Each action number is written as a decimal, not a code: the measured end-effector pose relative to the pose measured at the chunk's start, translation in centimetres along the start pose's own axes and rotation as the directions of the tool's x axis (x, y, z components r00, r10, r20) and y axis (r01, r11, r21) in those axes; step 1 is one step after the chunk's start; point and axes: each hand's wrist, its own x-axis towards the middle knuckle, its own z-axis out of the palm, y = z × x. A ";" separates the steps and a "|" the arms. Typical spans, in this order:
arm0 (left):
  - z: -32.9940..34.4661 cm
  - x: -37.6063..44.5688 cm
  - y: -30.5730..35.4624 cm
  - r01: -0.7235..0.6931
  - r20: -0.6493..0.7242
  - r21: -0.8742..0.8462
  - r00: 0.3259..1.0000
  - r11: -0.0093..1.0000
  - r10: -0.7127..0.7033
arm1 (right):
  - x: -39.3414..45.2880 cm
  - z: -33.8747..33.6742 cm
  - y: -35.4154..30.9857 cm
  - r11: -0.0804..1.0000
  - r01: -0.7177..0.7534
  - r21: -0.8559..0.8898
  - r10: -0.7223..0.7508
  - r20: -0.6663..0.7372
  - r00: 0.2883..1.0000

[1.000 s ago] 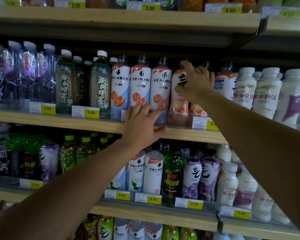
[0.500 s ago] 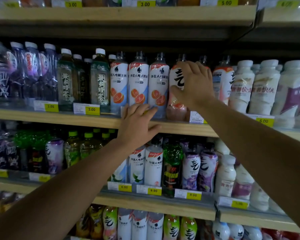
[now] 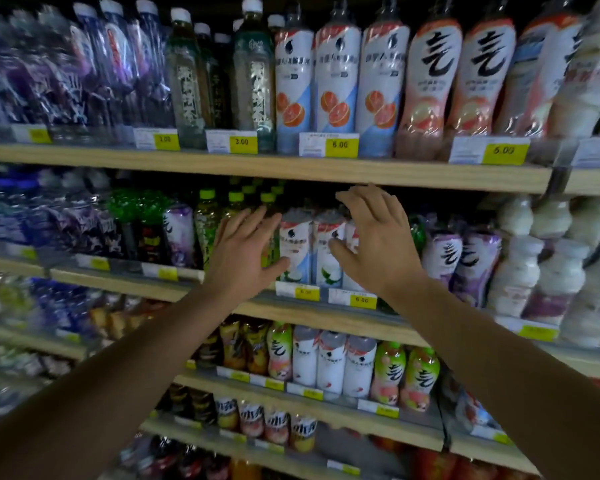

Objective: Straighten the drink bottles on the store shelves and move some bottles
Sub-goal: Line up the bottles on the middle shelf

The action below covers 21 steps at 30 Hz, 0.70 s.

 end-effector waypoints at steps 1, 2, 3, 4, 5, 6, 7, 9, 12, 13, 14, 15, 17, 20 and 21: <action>0.1 -1.1 -1.0 0.017 0.029 -0.003 0.999 1.000 -0.017 | -0.7 1.1 -0.8 1.000 -0.007 0.008 0.006 0.030 1.000; 0.2 -2.2 -2.0 0.034 0.055 -0.003 0.998 0.999 -0.033 | -1.4 2.3 -1.7 1.000 -0.010 0.014 0.009 0.056 0.998; 0.4 -3.3 -3.1 0.048 0.079 0.003 0.996 0.999 -0.048 | -2.0 3.6 -2.5 1.000 -0.015 0.019 0.013 0.081 0.997; 0.5 -4.3 -4.1 0.060 0.102 0.010 0.993 0.998 -0.060 | -2.5 4.8 -3.5 0.999 -0.024 0.021 0.022 0.113 0.993; 0.7 -5.2 -5.3 0.071 0.128 0.010 0.989 0.997 -0.071 | -3.0 6.1 -4.5 0.999 -0.034 0.019 0.031 0.144 0.989; 0.9 -6.2 -6.5 0.082 0.153 0.001 0.985 0.997 -0.081 | -3.3 7.4 -5.6 0.999 -0.045 0.016 0.042 0.175 0.984; 1.1 -7.0 -7.7 0.088 0.167 -0.009 0.982 0.996 -0.085 | -3.6 8.6 -6.7 0.998 -0.059 0.013 0.055 0.203 0.978; 1.3 -8.6 -10.1 0.084 0.188 -0.015 0.979 0.996 -0.080 | -4.0 11.1 -8.8 0.996 -0.085 0.003 0.082 0.251 0.965; 1.7 -10.5 -14.0 0.076 0.214 -0.051 0.975 0.996 -0.064 | -3.9 14.6 -12.0 0.988 -0.148 -0.037 0.152 0.323 0.934; 1.8 -11.0 -15.3 0.077 0.213 -0.069 0.975 0.995 -0.060 | -3.9 15.7 -13.1 0.983 -0.174 -0.051 0.181 0.340 0.923; 1.8 -11.5 -17.4 0.084 0.219 -0.091 0.974 0.992 -0.062 | -3.4 17.3 -14.6 0.978 -0.197 -0.064 0.207 0.342 0.916; 1.8 -11.8 -18.7 0.088 0.222 -0.106 0.973 0.991 -0.063 | -3.2 18.4 -15.5 0.974 -0.217 -0.072 0.228 0.341 0.912; 1.7 -12.1 -19.8 0.099 0.233 -0.122 0.970 0.988 -0.068 | -3.3 19.3 -16.2 0.970 -0.224 -0.094 0.243 0.341 0.908; 1.8 -12.8 -23.6 0.124 0.279 -0.139 0.957 0.982 -0.081 | -2.2 22.2 -18.3 0.960 -0.238 -0.147 0.277 0.377 0.884; 1.9 -12.9 -24.7 0.126 0.276 -0.141 0.957 0.982 -0.083 | -1.9 23.0 -18.8 0.955 -0.245 -0.167 0.293 0.396 0.870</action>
